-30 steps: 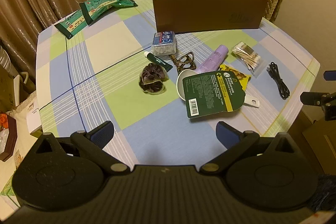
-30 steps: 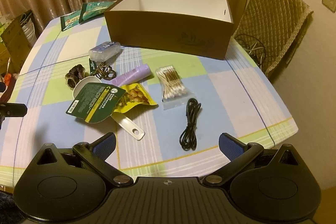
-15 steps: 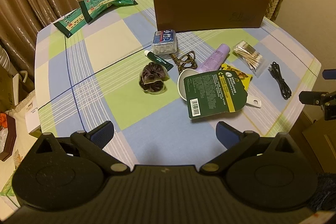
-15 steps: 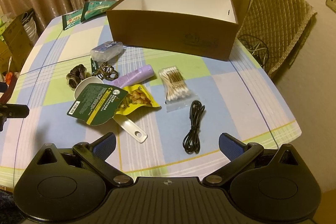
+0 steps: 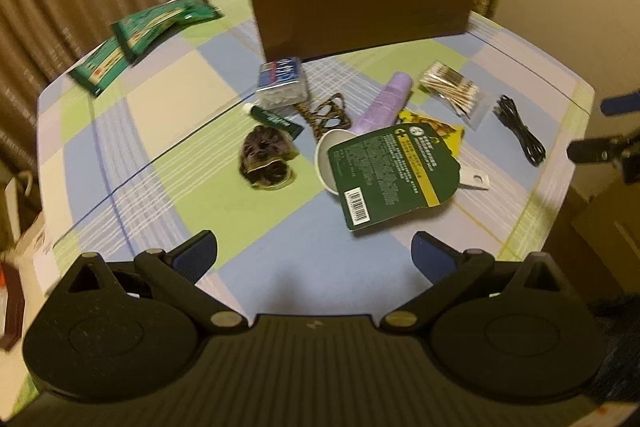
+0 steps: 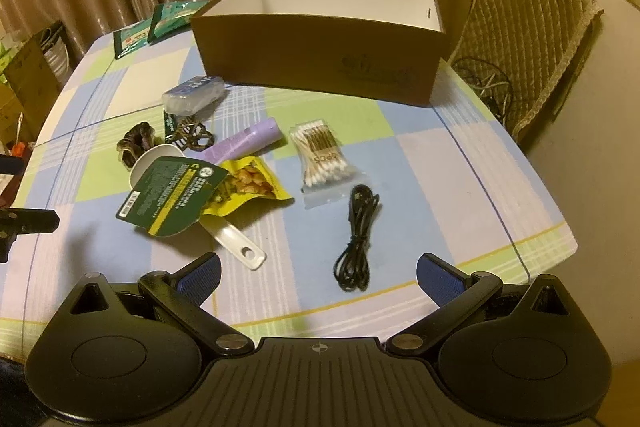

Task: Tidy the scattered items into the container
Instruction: 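Reach the left tool toward the green lip salve card while the right tool reaches toward the black cable, then close the left tool on the green card while the right tool grasps the black cable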

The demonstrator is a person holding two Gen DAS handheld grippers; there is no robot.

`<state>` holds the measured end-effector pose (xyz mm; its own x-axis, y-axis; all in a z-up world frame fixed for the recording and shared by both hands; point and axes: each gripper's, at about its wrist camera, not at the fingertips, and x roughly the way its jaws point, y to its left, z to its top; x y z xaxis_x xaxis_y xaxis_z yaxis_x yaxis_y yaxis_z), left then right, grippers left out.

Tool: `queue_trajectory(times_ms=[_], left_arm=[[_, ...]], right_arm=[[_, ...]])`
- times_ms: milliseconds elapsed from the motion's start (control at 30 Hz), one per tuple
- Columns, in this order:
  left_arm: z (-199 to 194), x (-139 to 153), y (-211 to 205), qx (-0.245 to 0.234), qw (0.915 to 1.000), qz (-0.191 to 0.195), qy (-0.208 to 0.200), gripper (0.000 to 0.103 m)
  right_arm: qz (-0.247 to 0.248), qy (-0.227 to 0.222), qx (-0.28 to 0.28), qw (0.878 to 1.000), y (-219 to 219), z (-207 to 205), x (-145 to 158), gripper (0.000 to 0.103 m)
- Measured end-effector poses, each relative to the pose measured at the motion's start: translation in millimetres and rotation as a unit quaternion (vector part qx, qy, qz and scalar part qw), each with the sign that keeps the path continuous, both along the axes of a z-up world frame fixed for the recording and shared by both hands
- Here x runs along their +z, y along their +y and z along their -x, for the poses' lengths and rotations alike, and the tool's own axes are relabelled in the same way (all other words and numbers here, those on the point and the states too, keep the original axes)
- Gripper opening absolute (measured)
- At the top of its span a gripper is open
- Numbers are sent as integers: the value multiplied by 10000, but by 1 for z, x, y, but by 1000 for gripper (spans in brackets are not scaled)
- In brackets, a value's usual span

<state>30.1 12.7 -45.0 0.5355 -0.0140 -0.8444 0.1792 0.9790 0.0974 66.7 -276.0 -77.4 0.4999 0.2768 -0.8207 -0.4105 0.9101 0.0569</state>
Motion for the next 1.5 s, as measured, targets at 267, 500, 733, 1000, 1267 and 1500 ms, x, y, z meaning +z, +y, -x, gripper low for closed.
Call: queue_trajectory(times_ms=[267, 500, 733, 1000, 1267, 1500], left_arm=[[-17, -18, -13, -1069, 9941, -191, -58, 102], [-33, -31, -23, -1642, 9860, -280, -22, 102], [-50, -37, -32, -2362, 9712, -324, -51, 101], [-73, -46, -39, -3786, 9241, -493, 141, 101], [-101, -58, -50, -4981, 8632, -631, 522, 101], [-118, -77, -61, -5317, 8408, -604, 822, 100]], right_arm=[[94, -2, 93, 9999, -19, -6, -21, 101], [62, 122, -145, 9998, -39, -18, -30, 101], [112, 276, -209, 9993, -47, -28, -36, 101], [98, 415, -387, 9983, -64, -37, -41, 101], [70, 645, -816, 9946, -84, -41, -48, 101], [130, 752, -1146, 9905, -98, -41, -52, 101]])
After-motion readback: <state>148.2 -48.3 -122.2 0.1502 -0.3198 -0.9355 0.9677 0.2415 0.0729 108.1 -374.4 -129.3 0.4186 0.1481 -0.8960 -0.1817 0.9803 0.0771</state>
